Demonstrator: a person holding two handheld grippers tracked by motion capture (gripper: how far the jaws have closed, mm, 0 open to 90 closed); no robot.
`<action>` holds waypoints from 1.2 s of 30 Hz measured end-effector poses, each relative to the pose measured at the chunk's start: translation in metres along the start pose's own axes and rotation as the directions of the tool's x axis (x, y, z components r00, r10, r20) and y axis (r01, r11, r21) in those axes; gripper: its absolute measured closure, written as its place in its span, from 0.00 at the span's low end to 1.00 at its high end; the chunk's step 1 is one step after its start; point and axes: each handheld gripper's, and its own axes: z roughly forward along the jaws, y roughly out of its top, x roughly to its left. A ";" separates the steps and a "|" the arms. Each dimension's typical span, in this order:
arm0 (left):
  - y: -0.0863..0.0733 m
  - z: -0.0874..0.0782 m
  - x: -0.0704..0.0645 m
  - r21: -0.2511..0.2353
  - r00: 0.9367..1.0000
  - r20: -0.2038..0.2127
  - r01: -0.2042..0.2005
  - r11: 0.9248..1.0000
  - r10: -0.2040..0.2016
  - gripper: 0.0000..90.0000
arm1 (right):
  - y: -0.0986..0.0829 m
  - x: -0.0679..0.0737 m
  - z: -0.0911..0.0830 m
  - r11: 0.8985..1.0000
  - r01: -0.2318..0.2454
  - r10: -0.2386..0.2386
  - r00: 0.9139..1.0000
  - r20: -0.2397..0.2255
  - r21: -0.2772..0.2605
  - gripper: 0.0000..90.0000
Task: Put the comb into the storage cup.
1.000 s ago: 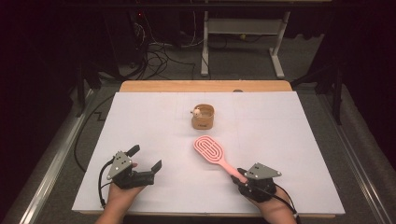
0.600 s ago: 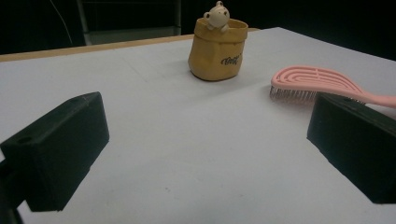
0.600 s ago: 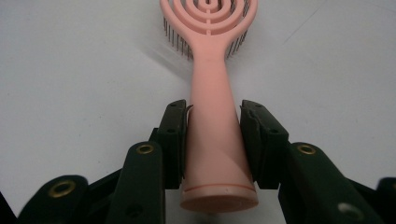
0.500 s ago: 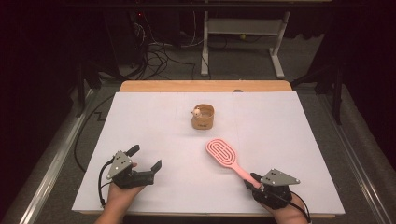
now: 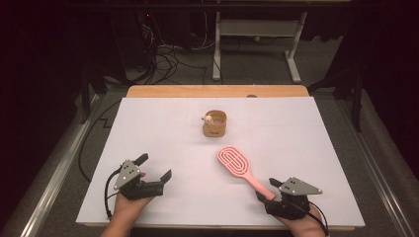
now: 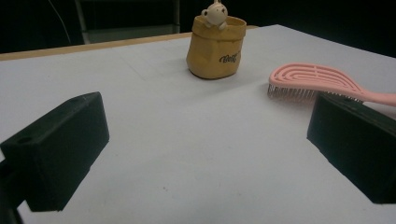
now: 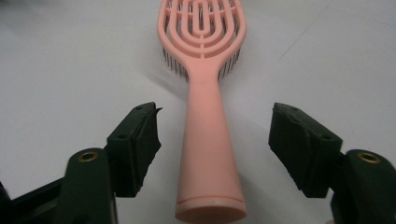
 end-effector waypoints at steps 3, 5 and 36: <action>0.000 0.001 0.000 0.006 1.000 0.001 -0.002 1.000 0.002 0.00 | 0.001 -0.002 -0.001 1.000 -0.020 0.020 1.000 -0.002 -0.016 0.28; 0.000 0.001 0.000 0.009 1.000 0.003 -0.007 1.000 0.007 0.00 | 0.001 -0.004 0.000 0.999 -0.030 0.030 1.000 0.006 -0.022 0.22; 0.000 0.004 -0.001 0.027 1.000 0.019 -0.013 1.000 0.012 0.00 | 0.036 -0.011 0.006 0.997 -0.063 0.066 0.996 0.064 -0.048 0.00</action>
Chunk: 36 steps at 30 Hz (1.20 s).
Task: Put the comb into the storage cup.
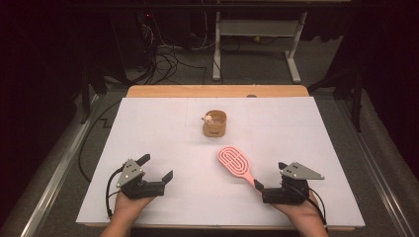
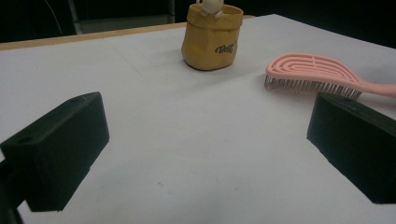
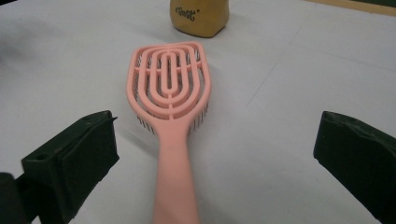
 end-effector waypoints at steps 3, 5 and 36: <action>0.000 0.000 0.000 -0.004 1.000 0.009 -0.004 1.000 0.004 0.00 | 0.011 0.003 0.004 1.000 0.023 -0.023 1.000 -0.009 0.016 0.00; 0.000 0.001 0.001 -0.004 1.000 0.015 0.006 1.000 -0.006 0.00 | 0.017 0.005 0.009 0.999 0.033 -0.032 0.999 -0.014 0.036 0.00; 0.002 0.001 0.001 -0.012 0.999 0.043 0.027 1.000 -0.026 0.00 | 0.060 0.029 0.094 0.949 0.123 -0.116 0.992 -0.040 0.289 0.00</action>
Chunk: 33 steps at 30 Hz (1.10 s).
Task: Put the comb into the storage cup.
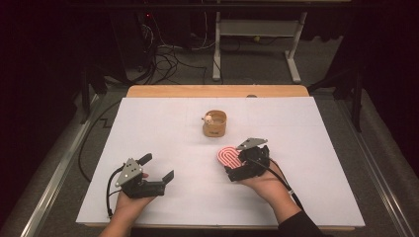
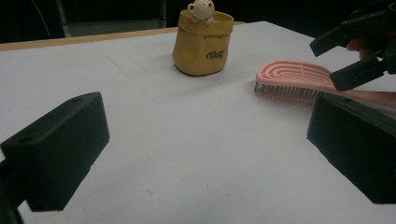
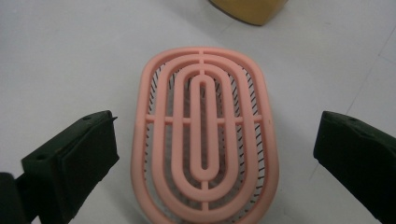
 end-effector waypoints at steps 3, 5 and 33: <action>0.000 0.000 0.001 -0.003 1.000 -0.002 0.001 1.000 -0.001 0.00 | 0.003 -0.002 0.006 1.000 -0.002 0.002 1.000 0.000 0.027 0.01; 0.000 -0.001 0.001 -0.006 1.000 -0.003 0.004 1.000 -0.004 0.00 | 0.004 -0.003 0.009 0.999 0.000 0.000 1.000 -0.014 0.038 0.03; 0.000 -0.002 0.004 -0.012 1.000 -0.003 0.028 1.000 -0.028 0.00 | 0.005 0.001 0.018 0.995 0.032 -0.029 0.999 -0.040 0.097 0.21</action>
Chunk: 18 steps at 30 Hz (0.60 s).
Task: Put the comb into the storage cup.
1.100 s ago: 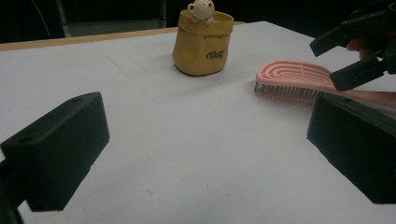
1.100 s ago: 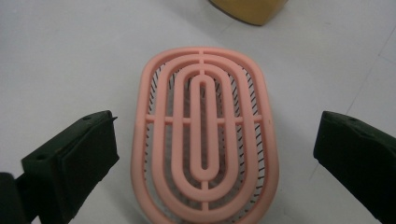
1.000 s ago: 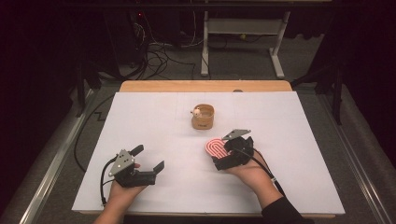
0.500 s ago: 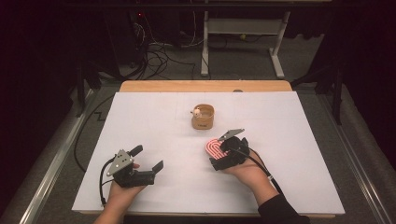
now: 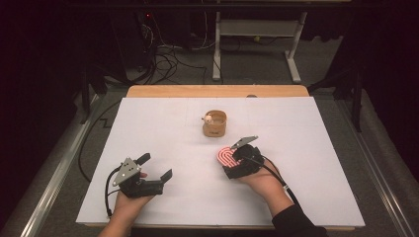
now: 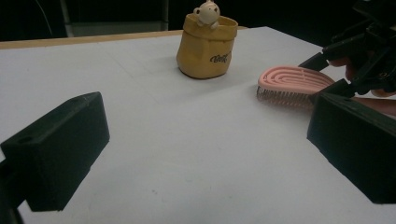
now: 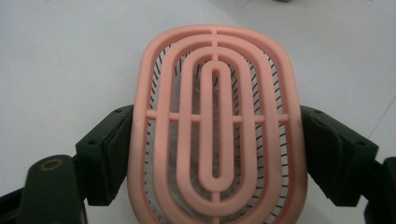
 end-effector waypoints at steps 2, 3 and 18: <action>0.000 0.000 0.000 -0.001 1.000 0.000 -0.001 1.000 0.001 0.00 | 0.000 0.000 0.001 1.000 0.000 0.000 1.000 0.001 0.008 0.21; 0.000 0.000 0.000 0.000 1.000 0.001 -0.003 1.000 0.003 0.00 | 0.000 0.000 0.001 1.000 0.000 0.000 1.000 0.001 0.010 0.20; 0.000 -0.001 0.000 -0.007 1.000 0.000 0.007 1.000 -0.007 0.00 | -0.001 0.002 0.001 1.000 0.007 -0.008 1.000 0.022 0.013 0.22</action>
